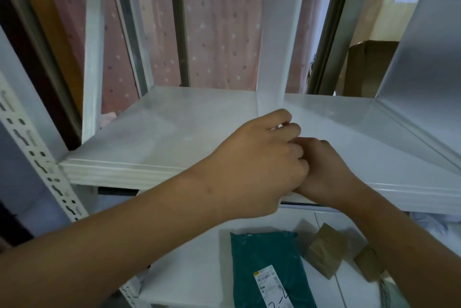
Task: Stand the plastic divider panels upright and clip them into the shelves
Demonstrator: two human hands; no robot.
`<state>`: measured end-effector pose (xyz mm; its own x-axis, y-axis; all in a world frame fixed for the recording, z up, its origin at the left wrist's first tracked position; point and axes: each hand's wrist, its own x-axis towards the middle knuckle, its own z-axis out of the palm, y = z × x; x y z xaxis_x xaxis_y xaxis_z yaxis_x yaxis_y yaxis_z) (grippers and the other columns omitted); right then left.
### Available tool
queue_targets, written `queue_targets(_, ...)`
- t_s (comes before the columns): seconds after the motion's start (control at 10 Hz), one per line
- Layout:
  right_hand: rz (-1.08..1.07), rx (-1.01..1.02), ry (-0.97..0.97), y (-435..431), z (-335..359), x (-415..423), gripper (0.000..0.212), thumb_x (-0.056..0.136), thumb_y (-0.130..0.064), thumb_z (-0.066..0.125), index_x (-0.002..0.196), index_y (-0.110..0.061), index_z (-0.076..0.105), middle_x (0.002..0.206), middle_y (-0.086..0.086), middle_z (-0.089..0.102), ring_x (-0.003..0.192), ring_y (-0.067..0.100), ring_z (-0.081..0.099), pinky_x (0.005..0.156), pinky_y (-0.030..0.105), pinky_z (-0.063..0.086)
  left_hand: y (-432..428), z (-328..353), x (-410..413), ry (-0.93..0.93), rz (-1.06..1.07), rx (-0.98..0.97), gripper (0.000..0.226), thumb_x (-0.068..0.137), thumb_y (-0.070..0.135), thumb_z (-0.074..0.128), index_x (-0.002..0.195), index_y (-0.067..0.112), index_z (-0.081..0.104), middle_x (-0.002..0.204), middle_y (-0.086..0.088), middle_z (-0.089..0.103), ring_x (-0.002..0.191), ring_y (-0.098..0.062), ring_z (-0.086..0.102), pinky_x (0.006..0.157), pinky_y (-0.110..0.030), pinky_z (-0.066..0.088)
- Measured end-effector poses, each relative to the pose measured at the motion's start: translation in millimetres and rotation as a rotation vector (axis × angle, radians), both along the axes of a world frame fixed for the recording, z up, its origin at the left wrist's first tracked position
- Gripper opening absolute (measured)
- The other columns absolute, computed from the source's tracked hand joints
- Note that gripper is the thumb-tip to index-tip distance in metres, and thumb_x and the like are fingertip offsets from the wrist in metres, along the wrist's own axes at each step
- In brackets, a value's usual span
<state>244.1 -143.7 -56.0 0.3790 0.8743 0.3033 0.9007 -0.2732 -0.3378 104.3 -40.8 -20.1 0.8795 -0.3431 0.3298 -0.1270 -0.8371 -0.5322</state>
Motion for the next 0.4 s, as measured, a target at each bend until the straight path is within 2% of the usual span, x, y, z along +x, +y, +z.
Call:
queue_targets(0.1, 0.033, 0.035, 0.001, -1.8, -1.1, -1.2, 0.026, 0.088, -0.017, 0.069, 0.079, -0.034, 0.051, 0.069, -0.023, 0.049, 0.074, 0.017, 0.06, 0.075, 0.034, 0.053, -3.4, -8.2, 0.7, -0.145, -0.02, -0.082, 0.02, 0.085, 0.012, 0.056, 0.083, 0.017, 0.075, 0.084, -0.001, 0.072, 0.09, -0.027, 0.062, 0.113, -0.043, 0.039)
queue_targets(0.2, 0.1, 0.082, 0.05, -10.2, 3.6, -1.7, 0.028, 0.087, -0.01, 0.069, 0.079, -0.032, 0.053, 0.072, -0.02, 0.056, 0.079, 0.02, 0.066, 0.075, 0.036, 0.054, -10.8, -14.4, -1.8, -0.216, 0.001, -0.164, 0.013, 0.087, 0.013, 0.068, 0.092, 0.015, 0.08, 0.092, -0.002, 0.076, 0.102, -0.027, 0.065, 0.114, -0.044, 0.042)
queue_targets(0.3, 0.13, 0.234, 0.26, -31.9, 6.4, 3.6, 0.019, 0.086, -0.013, 0.073, 0.083, -0.029, 0.064, 0.077, -0.002, 0.069, 0.076, 0.022, 0.066, 0.072, 0.037, 0.054, -28.5, -16.6, -8.7, -0.29, 0.06, -0.317, 0.022, 0.092, 0.012, 0.072, 0.111, 0.017, 0.082, 0.11, 0.002, 0.079, 0.13, -0.026, 0.06, 0.115, -0.043, 0.042)
queue_targets(0.4, 0.104, 0.308, 0.389, -77.0, 6.6, 10.1, 0.012, 0.089, -0.032, 0.077, 0.095, -0.033, 0.067, 0.08, 0.001, 0.067, 0.07, 0.017, 0.061, 0.068, 0.031, 0.054, -61.6, -16.0, -10.3, -0.358, 0.093, -0.485, 0.023, 0.096, 0.016, 0.073, 0.117, 0.021, 0.08, 0.116, 0.008, 0.079, 0.136, -0.019, 0.055, 0.113, -0.042, 0.046)
